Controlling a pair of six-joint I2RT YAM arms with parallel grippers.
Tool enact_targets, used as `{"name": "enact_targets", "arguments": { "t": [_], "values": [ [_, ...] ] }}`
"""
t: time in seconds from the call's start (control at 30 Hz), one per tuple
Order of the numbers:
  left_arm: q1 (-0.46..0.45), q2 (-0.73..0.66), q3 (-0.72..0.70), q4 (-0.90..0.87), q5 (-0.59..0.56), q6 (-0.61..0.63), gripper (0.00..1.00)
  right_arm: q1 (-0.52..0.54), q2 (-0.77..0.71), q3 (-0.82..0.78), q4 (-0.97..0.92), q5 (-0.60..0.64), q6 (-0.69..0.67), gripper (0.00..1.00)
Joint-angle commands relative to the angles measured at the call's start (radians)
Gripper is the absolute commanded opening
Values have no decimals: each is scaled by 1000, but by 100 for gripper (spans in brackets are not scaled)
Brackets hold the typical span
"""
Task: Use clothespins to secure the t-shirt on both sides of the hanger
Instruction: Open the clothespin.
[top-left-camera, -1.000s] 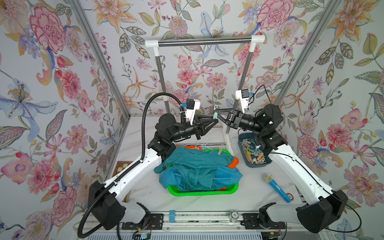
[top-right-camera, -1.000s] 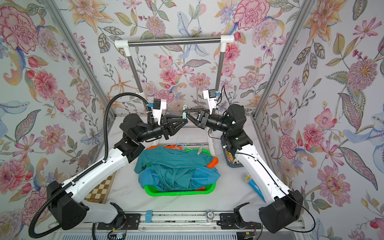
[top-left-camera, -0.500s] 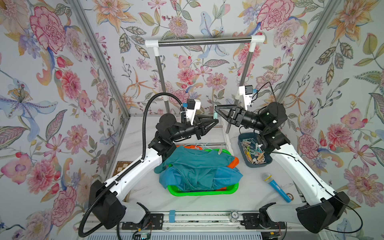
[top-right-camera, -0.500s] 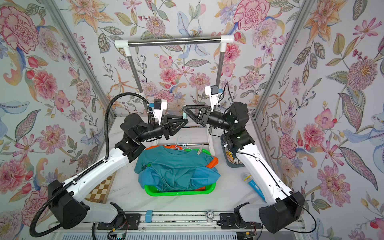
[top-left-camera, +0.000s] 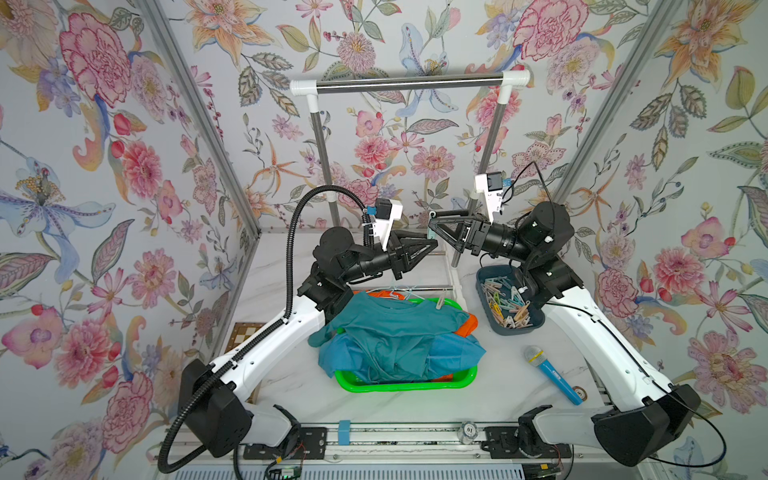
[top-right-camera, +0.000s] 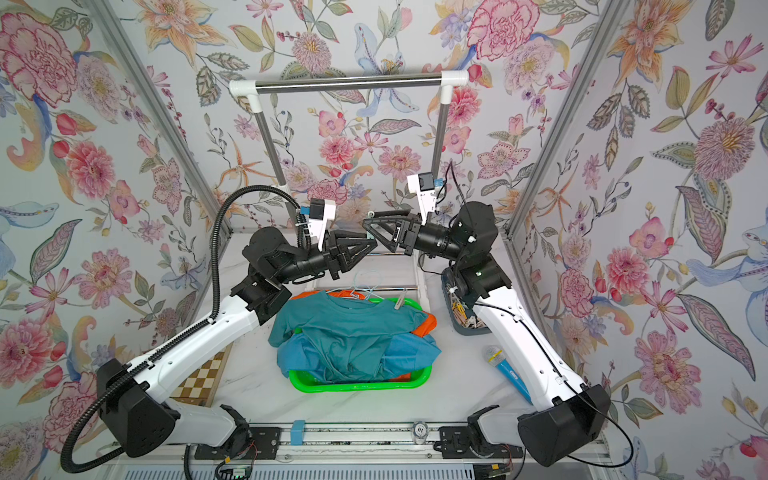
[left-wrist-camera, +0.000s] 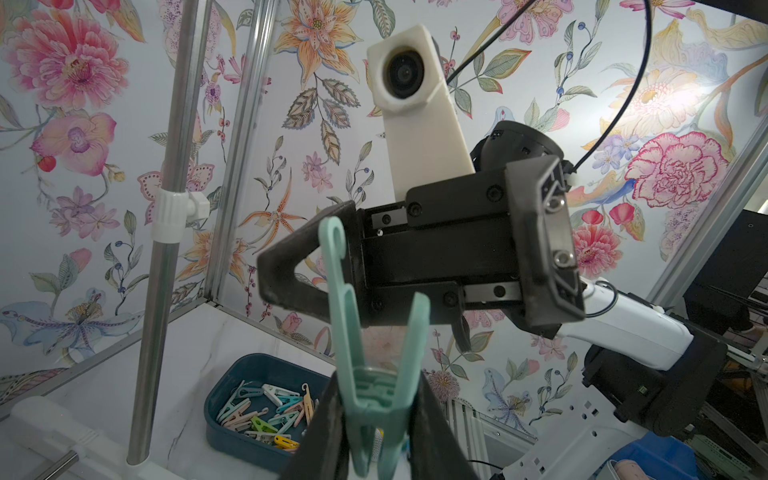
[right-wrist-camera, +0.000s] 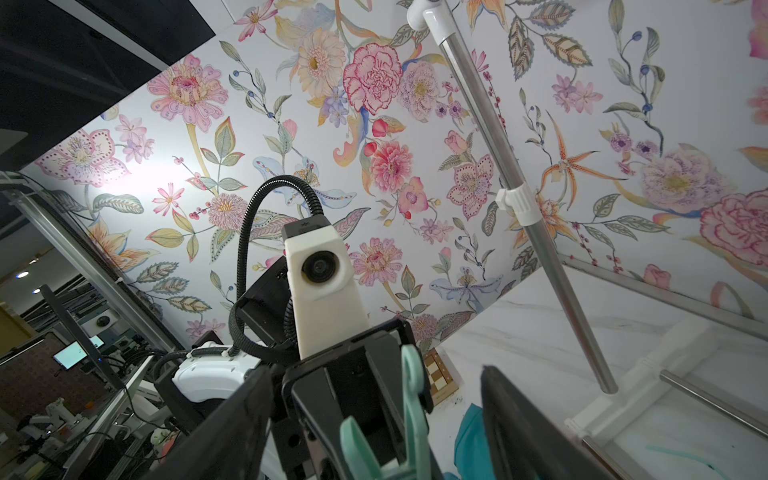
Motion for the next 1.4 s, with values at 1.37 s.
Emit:
{"name": "enact_targets", "arguments": {
  "t": [1.37],
  "values": [
    [-6,39,54,-26,53,-12,6,-27,59,54,-162,-150,-115,45]
  ]
}}
